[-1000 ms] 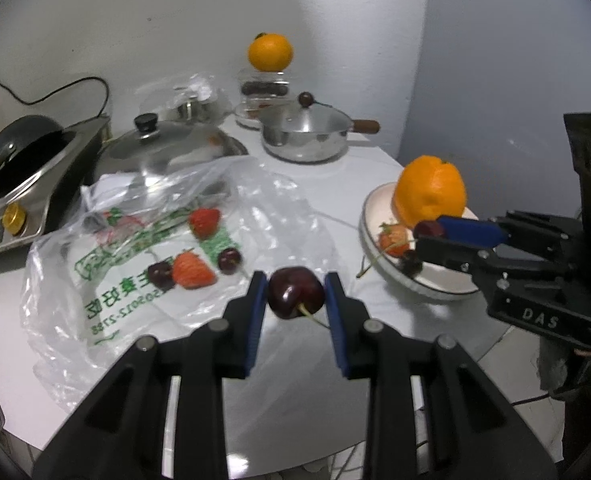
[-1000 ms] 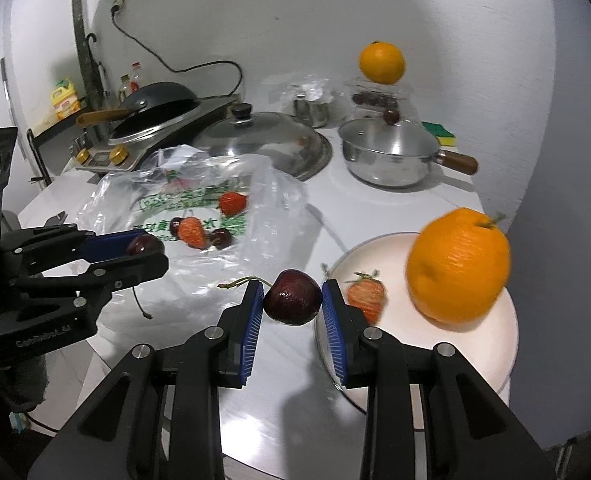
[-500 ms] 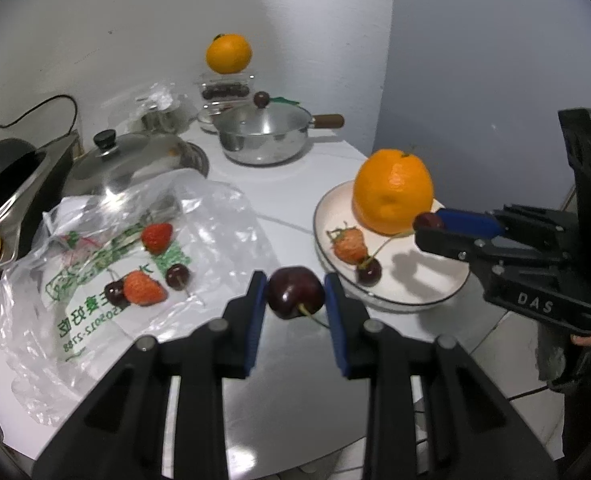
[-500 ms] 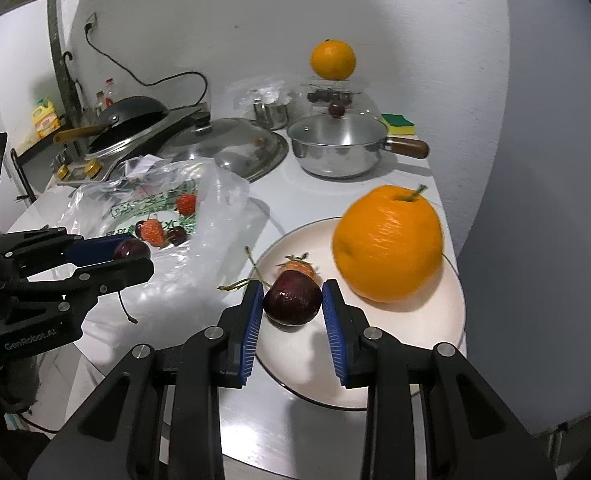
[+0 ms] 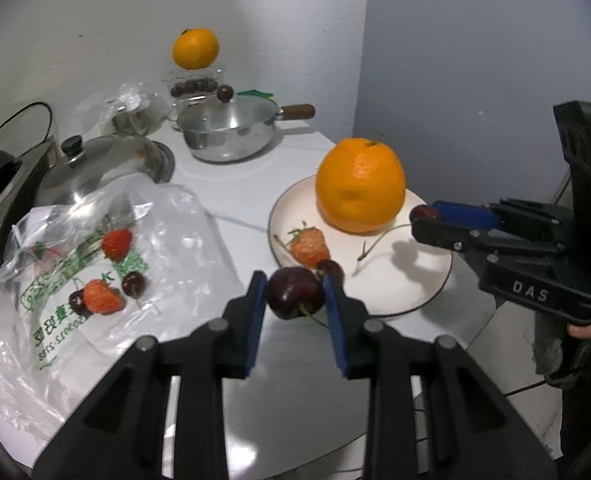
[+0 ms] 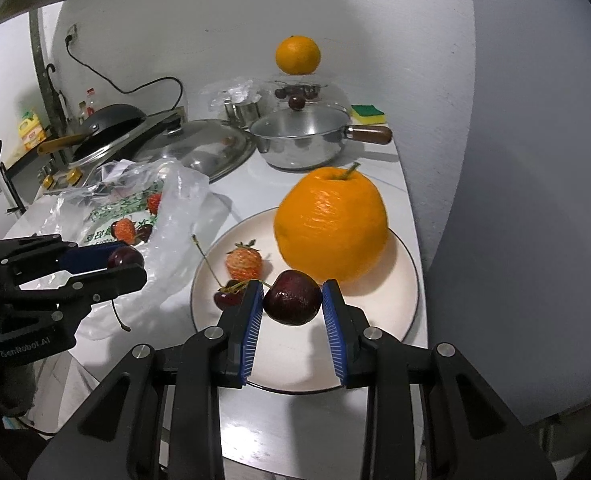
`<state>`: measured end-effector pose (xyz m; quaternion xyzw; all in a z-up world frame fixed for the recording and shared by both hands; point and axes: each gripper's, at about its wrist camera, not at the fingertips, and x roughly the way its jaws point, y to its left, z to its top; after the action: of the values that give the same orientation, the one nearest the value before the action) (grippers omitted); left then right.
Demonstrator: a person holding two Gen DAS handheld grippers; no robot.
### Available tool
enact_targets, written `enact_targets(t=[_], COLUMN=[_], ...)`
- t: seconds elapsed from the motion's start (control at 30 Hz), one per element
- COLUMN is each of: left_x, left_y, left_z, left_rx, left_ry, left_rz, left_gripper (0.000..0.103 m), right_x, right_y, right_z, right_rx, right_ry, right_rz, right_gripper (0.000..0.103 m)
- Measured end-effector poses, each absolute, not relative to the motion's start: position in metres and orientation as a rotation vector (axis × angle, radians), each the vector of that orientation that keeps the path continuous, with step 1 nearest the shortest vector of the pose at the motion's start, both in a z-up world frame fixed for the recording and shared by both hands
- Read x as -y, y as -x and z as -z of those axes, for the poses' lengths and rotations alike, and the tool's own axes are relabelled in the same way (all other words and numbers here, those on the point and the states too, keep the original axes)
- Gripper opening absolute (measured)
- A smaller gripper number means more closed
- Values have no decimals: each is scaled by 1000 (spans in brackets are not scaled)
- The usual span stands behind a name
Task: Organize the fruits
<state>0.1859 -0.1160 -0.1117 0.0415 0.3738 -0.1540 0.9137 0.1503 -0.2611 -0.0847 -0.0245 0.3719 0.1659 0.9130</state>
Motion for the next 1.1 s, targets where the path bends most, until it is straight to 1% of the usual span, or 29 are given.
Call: enact_targets(t=[0.5,1.1], left_x=[160,183], left_y=[-201,-233], left_z=[127,144], left_rx=[-804,-839], left_ry=[-103,-108], left_rz=[381,404], left_gripper=[30,30], right_x=[295,313], right_y=[-156,-173], right_z=[96,109], right_rx=[-791,-822], right_ry=[29,10], right_rz=[-299,-304], right_gripper=[33,33])
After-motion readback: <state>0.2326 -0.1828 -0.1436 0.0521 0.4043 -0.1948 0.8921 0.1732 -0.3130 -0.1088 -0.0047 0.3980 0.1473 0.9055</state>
